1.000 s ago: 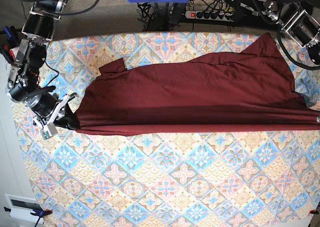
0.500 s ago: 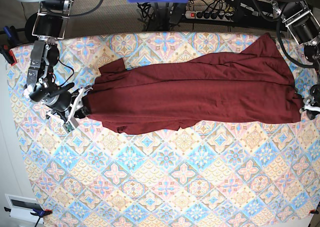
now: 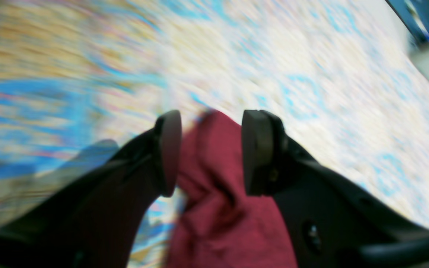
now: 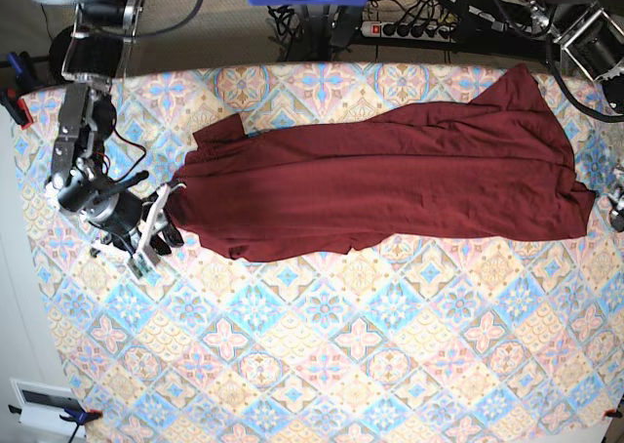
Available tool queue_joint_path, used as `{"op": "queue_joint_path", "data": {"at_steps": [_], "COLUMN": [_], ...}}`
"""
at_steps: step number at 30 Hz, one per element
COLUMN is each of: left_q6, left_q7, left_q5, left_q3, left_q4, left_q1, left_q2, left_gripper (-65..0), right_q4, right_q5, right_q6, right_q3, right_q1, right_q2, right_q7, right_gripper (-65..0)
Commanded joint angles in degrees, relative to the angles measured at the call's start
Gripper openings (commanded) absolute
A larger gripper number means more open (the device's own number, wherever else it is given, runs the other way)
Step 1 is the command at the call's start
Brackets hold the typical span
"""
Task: Layout the t-shirt on the table in an organized manner, then fold the t-shirt properly
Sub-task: 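Drag the shirt end with the right gripper along the table edge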
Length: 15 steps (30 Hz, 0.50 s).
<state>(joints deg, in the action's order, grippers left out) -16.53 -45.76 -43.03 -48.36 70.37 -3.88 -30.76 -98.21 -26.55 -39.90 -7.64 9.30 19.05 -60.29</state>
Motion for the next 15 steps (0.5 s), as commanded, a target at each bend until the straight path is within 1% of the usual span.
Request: {"op": "queue_joint_path", "data": {"at_steps": [1, 3, 5, 7, 11, 15], "left_q6": [-0.2, -0.2, -0.2, -0.2, -0.2, -0.2], "left_q7": [0.6, 0.2, 0.3, 0.4, 0.5, 0.4], "left_q5": [-0.4, -0.2, -0.2, -0.2, -0.4, -0.5], "left_q3": [-0.4, -0.3, 1.1, 3.1, 4.5, 4.5], "left_q4": [1.5, 4.1, 7.0, 9.8, 13.1, 13.8], "left_q1": [-0.1, 0.5, 1.9, 3.6, 5.8, 6.4], "left_q2": [-1.0, 0.5, 1.7, 1.8, 2.0, 2.1], "left_gripper": [-38.8, -38.8, -38.8, -38.8, -38.8, -38.8], "right_q4": [0.9, 5.9, 10.4, 15.2, 24.9, 30.1], "right_q5": [-1.5, -1.5, -1.5, -1.5, -1.4, -1.3], "right_q6": [-0.1, -0.1, -0.1, -0.1, -0.1, -0.1], "right_q3": [2.5, 7.2, 10.4, 13.6, 19.9, 24.5], "right_q1": [4.2, 9.2, 12.6, 15.1, 17.6, 20.2], "right_q2": [0.3, 0.3, 0.3, 0.1, -2.7, -2.9], "right_q7": [2.5, 2.6, 3.6, 6.2, 10.1, 13.1], "right_gripper": [-51.4, -51.4, -51.4, -51.4, -51.1, -46.6]}}
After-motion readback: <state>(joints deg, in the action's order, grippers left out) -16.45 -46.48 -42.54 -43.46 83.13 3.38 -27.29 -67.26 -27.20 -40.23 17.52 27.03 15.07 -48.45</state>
